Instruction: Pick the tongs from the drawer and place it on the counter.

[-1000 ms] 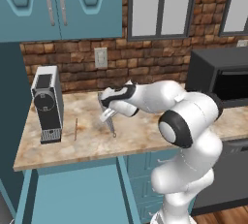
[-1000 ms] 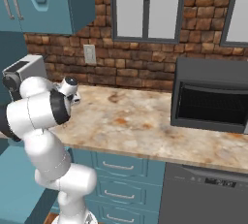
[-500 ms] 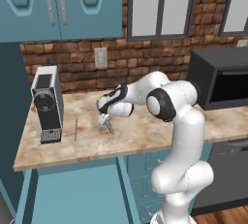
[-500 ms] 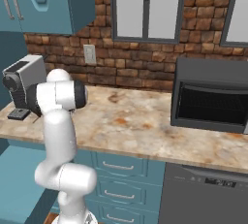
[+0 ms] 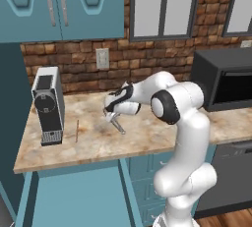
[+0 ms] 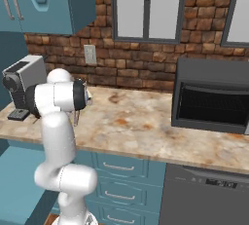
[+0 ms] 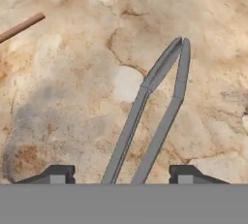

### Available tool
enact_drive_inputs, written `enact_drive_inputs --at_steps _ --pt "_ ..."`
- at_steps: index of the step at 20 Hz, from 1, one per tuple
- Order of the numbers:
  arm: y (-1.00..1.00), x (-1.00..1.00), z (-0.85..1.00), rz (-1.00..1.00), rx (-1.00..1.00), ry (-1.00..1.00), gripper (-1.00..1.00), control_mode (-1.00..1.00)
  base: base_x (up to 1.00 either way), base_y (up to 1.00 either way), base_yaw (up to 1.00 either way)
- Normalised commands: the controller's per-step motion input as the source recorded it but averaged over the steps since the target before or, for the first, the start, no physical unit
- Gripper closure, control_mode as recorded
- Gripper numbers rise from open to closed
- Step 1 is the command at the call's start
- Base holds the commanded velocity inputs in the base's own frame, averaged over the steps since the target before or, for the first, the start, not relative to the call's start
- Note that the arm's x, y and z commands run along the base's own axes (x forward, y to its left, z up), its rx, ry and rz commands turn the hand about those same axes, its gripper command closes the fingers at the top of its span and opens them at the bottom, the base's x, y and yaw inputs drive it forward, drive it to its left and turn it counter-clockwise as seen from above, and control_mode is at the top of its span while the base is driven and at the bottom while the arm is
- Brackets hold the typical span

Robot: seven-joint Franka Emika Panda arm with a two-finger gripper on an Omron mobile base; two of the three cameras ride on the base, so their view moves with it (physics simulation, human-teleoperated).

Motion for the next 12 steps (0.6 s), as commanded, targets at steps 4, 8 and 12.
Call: enact_drive_inputs --at_steps 4,8,12 --pt "-0.28 0.00 0.84 0.02 0.04 -0.09 -1.00 -1.00 0.00 0.00 0.00" --pt "-0.27 -0.06 1.00 0.06 0.07 -0.15 -1.00 -1.00 0.00 0.00 0.00" --pt "-0.32 -0.31 0.96 0.03 0.09 -0.29 -1.00 -1.00 0.00 0.00 0.00"
